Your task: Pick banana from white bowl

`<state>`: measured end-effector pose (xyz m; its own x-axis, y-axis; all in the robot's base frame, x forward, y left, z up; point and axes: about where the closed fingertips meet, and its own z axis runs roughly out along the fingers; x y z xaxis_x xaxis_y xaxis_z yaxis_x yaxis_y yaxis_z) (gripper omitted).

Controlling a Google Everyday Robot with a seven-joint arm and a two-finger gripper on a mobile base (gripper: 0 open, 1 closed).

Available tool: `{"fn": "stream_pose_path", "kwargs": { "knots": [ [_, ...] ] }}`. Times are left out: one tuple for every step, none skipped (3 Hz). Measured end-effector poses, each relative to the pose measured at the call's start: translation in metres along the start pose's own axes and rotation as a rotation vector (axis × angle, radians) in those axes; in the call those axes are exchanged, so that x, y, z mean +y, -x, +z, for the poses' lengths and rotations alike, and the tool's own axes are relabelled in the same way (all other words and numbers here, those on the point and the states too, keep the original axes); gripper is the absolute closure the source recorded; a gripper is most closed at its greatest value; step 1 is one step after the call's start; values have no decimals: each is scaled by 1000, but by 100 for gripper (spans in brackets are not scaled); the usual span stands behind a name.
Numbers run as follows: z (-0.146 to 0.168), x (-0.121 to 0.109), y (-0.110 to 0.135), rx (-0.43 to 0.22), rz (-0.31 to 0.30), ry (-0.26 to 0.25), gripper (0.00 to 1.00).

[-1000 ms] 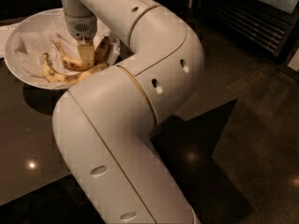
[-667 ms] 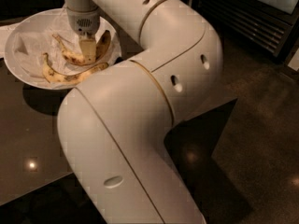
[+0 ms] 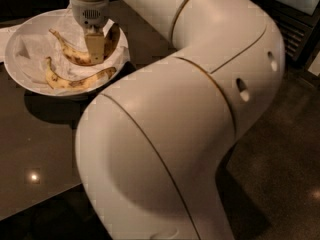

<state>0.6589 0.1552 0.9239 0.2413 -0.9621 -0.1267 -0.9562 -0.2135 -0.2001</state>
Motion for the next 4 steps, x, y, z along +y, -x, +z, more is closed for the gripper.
{"fn": "stream_pose_path", "kwargs": {
  "knots": [
    [-5, 1, -1, -4, 0, -9, 100],
    [-11, 0, -2, -3, -1, -32, 100],
    [-29, 15, -11, -18, 26, -60, 100],
    [-45, 45, -25, -32, 72, -71, 100]
  ]
}}
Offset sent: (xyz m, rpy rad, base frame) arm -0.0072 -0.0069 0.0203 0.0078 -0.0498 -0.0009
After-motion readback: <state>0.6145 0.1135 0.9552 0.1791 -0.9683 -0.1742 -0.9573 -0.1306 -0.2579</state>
